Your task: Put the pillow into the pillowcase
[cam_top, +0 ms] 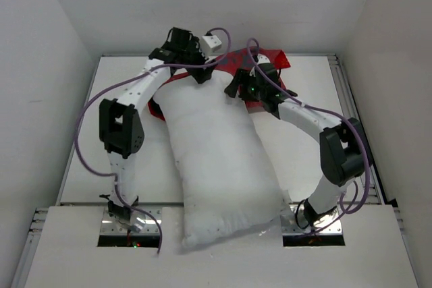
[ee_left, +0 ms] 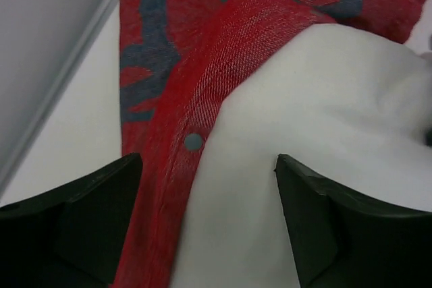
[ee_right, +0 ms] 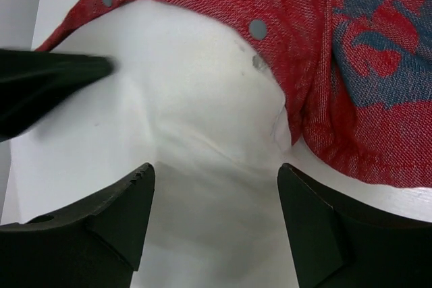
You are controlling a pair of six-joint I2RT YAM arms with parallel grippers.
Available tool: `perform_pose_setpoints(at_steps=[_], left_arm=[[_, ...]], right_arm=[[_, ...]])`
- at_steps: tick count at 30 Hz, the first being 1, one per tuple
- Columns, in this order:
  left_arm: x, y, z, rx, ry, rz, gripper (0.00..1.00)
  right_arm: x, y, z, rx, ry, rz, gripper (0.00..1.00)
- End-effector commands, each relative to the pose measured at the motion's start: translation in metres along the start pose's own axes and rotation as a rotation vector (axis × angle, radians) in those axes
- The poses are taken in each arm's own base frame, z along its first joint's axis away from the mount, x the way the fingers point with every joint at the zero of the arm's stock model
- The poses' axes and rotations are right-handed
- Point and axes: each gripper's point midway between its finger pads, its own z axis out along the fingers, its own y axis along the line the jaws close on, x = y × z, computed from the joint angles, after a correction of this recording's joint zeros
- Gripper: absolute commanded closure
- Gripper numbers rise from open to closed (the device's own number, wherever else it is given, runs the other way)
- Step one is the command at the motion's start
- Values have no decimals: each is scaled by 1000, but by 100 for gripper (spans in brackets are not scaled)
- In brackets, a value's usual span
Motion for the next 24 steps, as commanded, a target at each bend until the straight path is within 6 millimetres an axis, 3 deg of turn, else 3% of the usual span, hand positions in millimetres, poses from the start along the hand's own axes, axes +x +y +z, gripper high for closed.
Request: perform_pose_setpoints(at_steps=[1,4,5,7,8,10,11,13,16,20,23,24], left_arm=[[-46,38,12,-130,-156,-41,18],[-45,38,26,-77,-191,-99,11],[-32,36,40,-57,-169,-127,11],[-21,32,47,-8,-156,-159,16],[-14,26,52,30,-148,-173,35],[-7,13,50,132,-162,-207,57],[-9,8,47,166,-175,-216,82],[-9,-3,41,228,-191,-237,99],[-22,-6,23,238,-220,-220,100],[-44,-2,2,233,-260,-209,100],[-63,-1,-14,240,-291,-188,100],[-71,-2,-19,246,-306,-170,100]], right_arm=[[-8,11,-14,-47,-14,-35,28],[0,9,-14,-44,7,-30,28],[1,8,-14,-43,8,-20,29],[6,6,-14,-40,17,-15,29],[8,5,-13,-38,18,-11,29],[12,5,-12,-44,27,-8,29],[13,5,-11,-45,31,-4,28],[17,3,-9,-40,43,6,27],[20,1,-3,-39,51,20,26],[18,13,5,-88,66,30,33],[12,21,6,-116,60,33,53],[12,24,7,-129,59,36,67]])
